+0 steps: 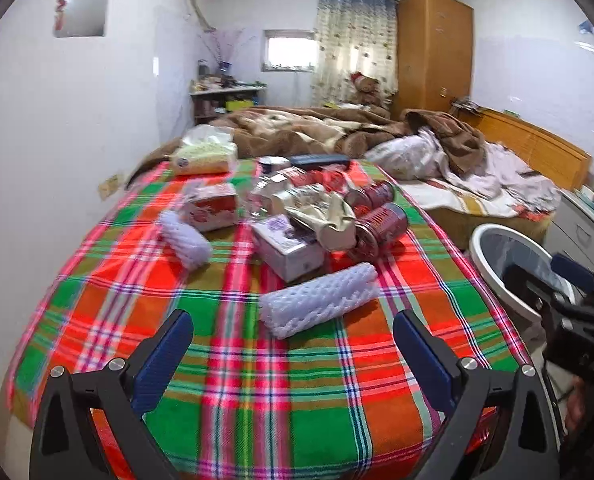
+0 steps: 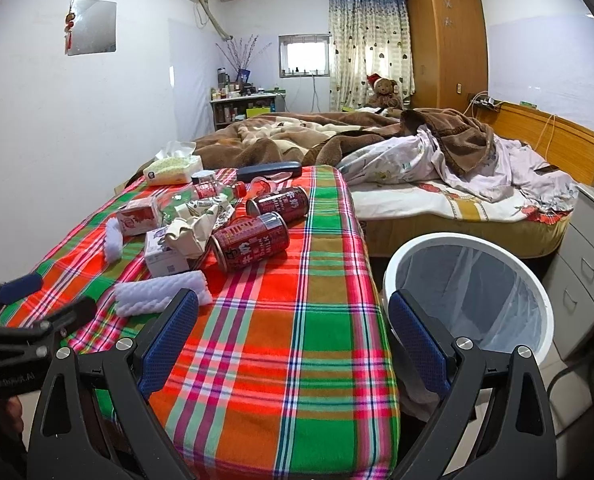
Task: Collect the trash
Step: 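Grasp the red milk can with the right tool while the left tool grasps the white foam net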
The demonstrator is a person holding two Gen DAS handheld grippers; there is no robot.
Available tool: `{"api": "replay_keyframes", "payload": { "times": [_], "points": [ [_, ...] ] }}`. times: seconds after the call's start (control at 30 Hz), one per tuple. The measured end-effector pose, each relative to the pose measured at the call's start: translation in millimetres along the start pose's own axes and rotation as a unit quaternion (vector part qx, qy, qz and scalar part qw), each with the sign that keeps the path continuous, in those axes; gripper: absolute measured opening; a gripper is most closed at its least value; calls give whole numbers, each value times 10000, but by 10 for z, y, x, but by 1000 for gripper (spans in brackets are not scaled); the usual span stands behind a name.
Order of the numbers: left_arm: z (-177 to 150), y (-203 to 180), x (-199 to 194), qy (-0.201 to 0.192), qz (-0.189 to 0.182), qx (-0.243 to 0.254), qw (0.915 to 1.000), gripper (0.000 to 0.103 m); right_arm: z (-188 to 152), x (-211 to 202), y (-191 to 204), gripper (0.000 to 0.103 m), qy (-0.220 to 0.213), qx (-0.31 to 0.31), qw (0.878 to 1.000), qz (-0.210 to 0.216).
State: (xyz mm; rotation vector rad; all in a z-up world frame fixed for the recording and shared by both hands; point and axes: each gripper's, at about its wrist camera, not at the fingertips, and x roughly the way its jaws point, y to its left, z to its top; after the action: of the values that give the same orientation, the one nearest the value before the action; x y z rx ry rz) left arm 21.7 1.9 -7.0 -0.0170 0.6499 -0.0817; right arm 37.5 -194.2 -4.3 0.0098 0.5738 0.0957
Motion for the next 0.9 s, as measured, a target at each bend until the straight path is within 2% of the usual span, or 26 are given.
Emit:
{"api": "replay_keyframes", "payload": {
  "times": [0.07,0.23,0.33,0.5,0.6,0.67,0.73,0.8,0.9],
  "points": [
    [-1,27,131,114,-134,70,9998,102,49,106,-3,98,39,37,10000,0],
    [71,16,467,280,-65,492,9984,102,184,361,66,98,79,-3,10000,-5],
    [124,22,618,408,-144,610,9972,95,259,546,121,98,160,2,9998,69],
    [173,2,822,540,-326,885,9941,93,308,847,123,96,458,319,9980,281],
    [199,23,977,778,-598,817,9918,89,355,1004,128,92,589,473,9966,338],
    [193,4,1044,791,-466,955,9912,85,389,1124,153,89,700,525,9955,370],
    [190,18,1124,968,-621,883,9894,80,398,1194,182,87,786,560,9947,360],
    [197,36,1176,1059,-789,771,9882,78,403,1269,199,84,934,626,9931,336],
    [200,32,1233,1115,-841,811,9869,76,415,1344,227,84,1064,653,9915,370]
  ]
}}
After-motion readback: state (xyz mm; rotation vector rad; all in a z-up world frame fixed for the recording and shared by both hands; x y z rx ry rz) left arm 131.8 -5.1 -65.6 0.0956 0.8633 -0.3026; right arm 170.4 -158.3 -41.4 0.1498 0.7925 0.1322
